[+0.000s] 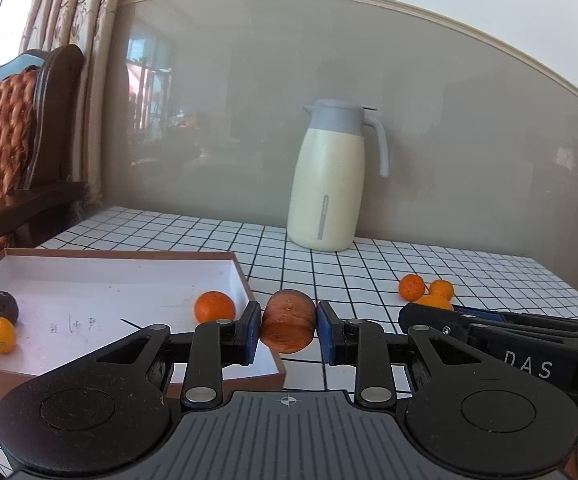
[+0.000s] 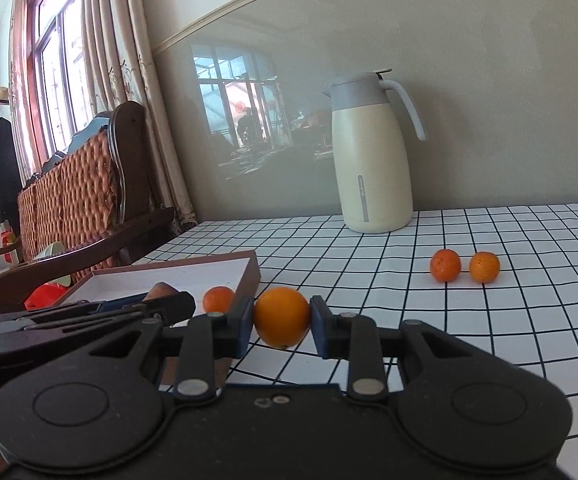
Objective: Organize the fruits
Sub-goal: 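Carry the carrot piece and orange over the brown box with both tools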
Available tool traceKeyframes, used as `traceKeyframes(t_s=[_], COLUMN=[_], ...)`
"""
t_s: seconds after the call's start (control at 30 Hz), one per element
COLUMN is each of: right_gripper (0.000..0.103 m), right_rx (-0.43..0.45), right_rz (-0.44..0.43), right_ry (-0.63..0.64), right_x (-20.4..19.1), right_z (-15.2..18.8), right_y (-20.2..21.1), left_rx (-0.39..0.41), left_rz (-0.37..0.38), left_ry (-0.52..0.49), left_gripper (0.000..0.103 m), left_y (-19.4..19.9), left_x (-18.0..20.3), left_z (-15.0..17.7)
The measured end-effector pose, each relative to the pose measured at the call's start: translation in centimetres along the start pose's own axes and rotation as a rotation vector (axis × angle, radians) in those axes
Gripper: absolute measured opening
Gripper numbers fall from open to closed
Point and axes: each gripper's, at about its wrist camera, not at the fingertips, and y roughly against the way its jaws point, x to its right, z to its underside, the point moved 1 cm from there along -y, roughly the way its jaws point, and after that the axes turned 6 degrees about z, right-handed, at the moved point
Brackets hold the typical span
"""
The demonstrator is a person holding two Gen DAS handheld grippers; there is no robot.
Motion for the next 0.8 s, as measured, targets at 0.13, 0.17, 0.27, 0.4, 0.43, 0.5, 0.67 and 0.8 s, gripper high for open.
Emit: traceKeyframes(t_s=[0.13, 0.17, 0.27, 0.4, 0.43, 0.5, 0.67, 0.8], right_gripper=[0.022, 0.022, 0.022, 0.022, 0.022, 0.022, 0.022, 0.022], right_rx=[0.006, 0.012, 0.023, 0.026, 0.025, 0.020, 0.010, -0.003], right_rz=[-0.032, -0.038, -0.060, -0.091, -0.099, -0.114, -0.143, -0.158], right_ry=[0.003, 0.006, 0.016, 0.009, 0.010, 0.012, 0.010, 0.009], right_x=[-1.3, -1.8, -2.9, -4.3, -4.7, -5.4, -6.8, -7.7], right_z=[0.0, 0.0, -0.2, -0.3, -0.3, -0.2, -0.1, 0.1], right_y=[-0.6, -0.7, -1.1, -1.9, -2.1, -2.6, -3.8, -4.7], left_rx=[0.015, 0.018, 0.028, 0.037, 0.041, 0.048, 0.053, 0.055], left_rz=[-0.036, -0.044, -0.075, -0.116, -0.128, -0.152, -0.209, -0.251], left_ry=[0.015, 0.015, 0.026, 0.042, 0.045, 0.052, 0.081, 0.092], left_gripper=[0.031, 0.031, 0.031, 0.031, 0.031, 0.031, 0.031, 0.031], left_y=[0.4, 0.4, 0.7, 1.3, 1.5, 1.9, 2.4, 2.8], left_x=[-1.5, -1.9, -3.2, -4.9, -5.2, -6.1, -8.6, -10.4], left_z=[-0.2, -0.2, -0.4, -0.5, -0.5, -0.6, -0.7, -0.5])
